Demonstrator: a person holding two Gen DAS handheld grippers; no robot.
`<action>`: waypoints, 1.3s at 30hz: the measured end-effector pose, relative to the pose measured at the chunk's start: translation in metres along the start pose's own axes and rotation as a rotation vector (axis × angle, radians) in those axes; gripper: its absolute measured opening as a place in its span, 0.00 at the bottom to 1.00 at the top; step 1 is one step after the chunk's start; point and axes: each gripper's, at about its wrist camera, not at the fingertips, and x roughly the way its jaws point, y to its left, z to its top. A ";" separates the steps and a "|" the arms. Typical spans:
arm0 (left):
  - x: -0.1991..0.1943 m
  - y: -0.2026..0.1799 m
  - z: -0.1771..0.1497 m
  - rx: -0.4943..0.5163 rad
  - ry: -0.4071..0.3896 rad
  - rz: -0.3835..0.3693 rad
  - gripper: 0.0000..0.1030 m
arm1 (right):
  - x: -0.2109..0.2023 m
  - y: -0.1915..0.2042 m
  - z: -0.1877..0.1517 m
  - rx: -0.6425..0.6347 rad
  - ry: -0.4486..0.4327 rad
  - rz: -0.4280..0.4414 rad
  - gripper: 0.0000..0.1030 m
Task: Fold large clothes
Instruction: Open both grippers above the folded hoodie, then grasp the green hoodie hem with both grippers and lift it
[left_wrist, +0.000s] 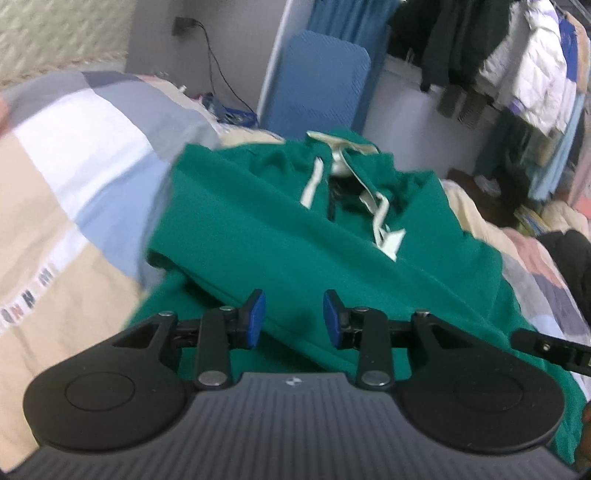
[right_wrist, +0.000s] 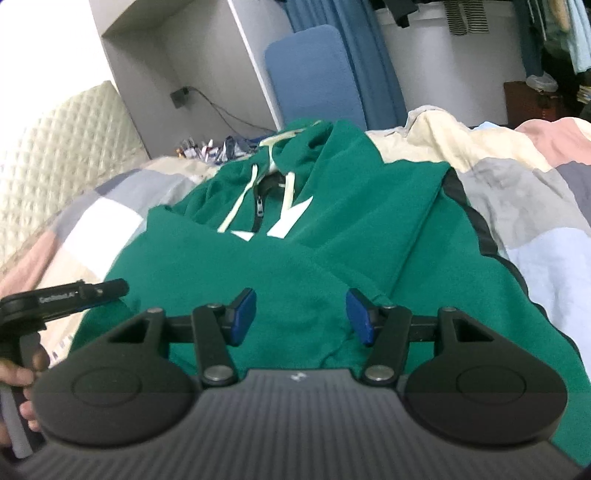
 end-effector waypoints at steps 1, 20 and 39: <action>0.003 -0.003 -0.002 0.008 0.008 -0.005 0.38 | 0.003 0.000 -0.001 -0.004 0.010 0.002 0.56; 0.038 -0.020 -0.015 0.008 0.107 -0.018 0.39 | 0.040 0.009 -0.023 -0.037 0.141 -0.035 0.54; -0.009 -0.038 0.074 -0.037 0.032 -0.102 0.49 | -0.012 0.031 0.078 0.011 -0.043 0.044 0.55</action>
